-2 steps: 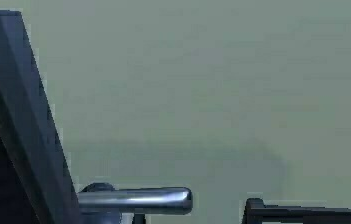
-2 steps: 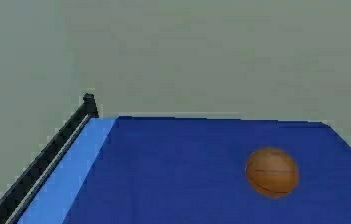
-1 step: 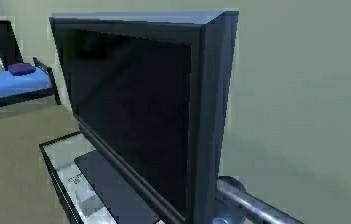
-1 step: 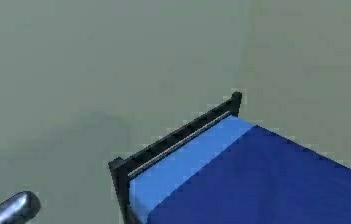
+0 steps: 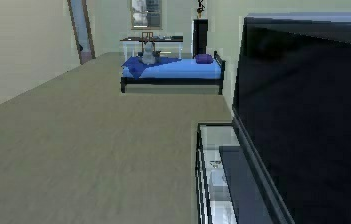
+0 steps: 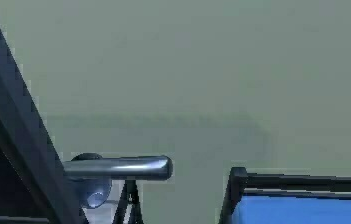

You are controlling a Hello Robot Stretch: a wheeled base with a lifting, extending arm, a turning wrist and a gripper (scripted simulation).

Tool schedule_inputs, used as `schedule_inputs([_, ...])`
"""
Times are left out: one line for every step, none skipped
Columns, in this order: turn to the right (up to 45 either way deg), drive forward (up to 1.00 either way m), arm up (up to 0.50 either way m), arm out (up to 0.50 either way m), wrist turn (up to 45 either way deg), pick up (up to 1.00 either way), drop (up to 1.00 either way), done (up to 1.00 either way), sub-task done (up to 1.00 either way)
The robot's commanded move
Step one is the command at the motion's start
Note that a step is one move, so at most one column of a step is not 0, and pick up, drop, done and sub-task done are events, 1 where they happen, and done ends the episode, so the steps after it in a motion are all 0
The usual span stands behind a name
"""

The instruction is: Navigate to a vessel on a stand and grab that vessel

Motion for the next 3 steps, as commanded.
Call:
schedule_inputs([-24.0,0.0,0.0,0.0,0.0,0.0,0.0,0.0,0.0])
schedule_inputs([0.0,0.0,0.5,0.0,0.0,0.0,0.0,0.0,0.0])
schedule_inputs([0.0,0.0,0.26,0.0,0.0,0.0,0.0,0.0,0.0])
